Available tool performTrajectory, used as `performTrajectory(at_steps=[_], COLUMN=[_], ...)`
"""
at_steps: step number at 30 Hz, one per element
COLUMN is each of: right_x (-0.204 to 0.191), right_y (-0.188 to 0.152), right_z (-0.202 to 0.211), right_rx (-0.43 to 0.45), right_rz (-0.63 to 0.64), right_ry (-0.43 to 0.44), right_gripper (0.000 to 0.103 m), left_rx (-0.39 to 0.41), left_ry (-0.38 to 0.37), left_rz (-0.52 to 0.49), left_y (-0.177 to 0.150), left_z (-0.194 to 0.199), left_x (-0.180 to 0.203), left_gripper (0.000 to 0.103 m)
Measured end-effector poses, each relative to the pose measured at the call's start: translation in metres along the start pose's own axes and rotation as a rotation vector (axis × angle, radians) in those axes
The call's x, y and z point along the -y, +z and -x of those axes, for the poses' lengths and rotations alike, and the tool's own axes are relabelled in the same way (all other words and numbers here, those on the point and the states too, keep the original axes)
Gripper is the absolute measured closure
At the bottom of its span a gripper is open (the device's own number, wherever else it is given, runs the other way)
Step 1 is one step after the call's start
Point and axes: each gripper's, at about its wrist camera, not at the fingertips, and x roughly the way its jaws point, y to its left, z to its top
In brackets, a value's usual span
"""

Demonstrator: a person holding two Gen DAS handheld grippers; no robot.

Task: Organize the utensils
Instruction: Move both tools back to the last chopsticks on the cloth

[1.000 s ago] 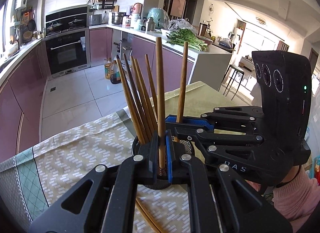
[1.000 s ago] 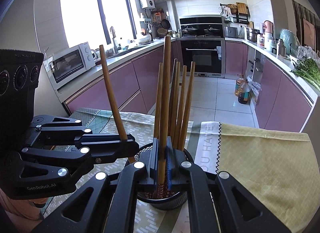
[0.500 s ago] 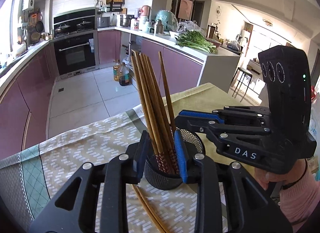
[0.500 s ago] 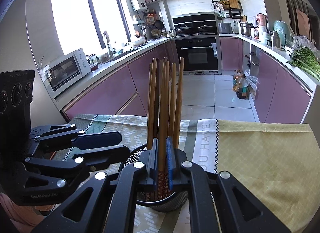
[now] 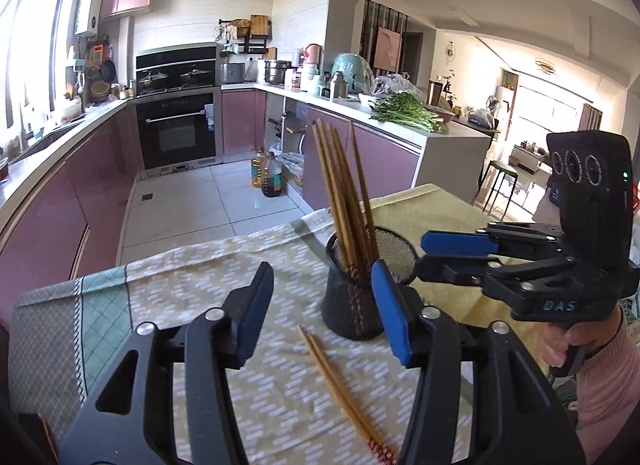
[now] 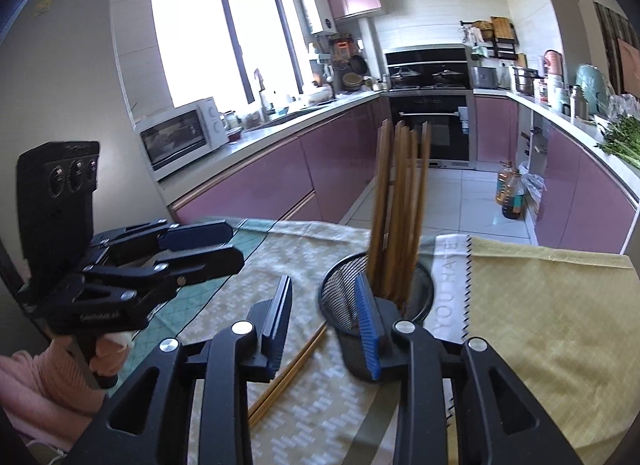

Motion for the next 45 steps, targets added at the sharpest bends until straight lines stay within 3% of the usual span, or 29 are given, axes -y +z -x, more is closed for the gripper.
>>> performTrajectory(at_steps=[13, 21, 45], right_x=[-0.024, -0.038, -0.047], right_y=[-0.064, -0.082, -0.096], right_z=[-0.049, -0.055, -0.049], right_rx=[-0.221, -0.266, -0.29], right_rz=[-0.029, -0.021, -0.013], right_ry=[0.022, 0.018, -0.008], right_gripper=[0.069, 0.067, 0.069], left_rx=[-0.148, -0.189, -0.224], left_ry=[0.078, 0.093, 0.074], left_rz=[0.088, 0.12, 0.104], left_y=[-0.075, -0.096, -0.105], left_z=[-0.006, -0.013, -0.022], left_x=[-0.027, -0.028, -0.02], left_gripper=[0.048, 0.045, 0.045])
